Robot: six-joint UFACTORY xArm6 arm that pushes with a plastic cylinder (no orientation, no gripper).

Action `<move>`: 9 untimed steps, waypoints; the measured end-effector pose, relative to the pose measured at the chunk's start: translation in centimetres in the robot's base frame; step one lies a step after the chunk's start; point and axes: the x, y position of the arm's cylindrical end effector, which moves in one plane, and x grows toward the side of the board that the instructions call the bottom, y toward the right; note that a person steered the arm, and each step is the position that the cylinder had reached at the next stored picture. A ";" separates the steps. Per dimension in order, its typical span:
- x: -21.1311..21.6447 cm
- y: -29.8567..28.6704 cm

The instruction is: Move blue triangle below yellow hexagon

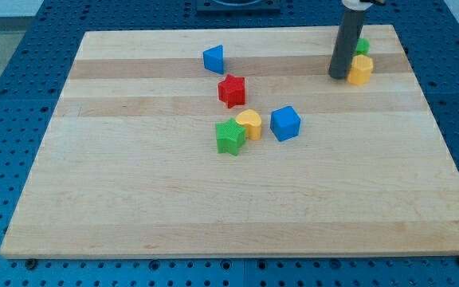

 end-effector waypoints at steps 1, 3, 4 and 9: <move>0.0 0.4; -2.1 -6.9; -5.5 -10.6; -5.9 -24.6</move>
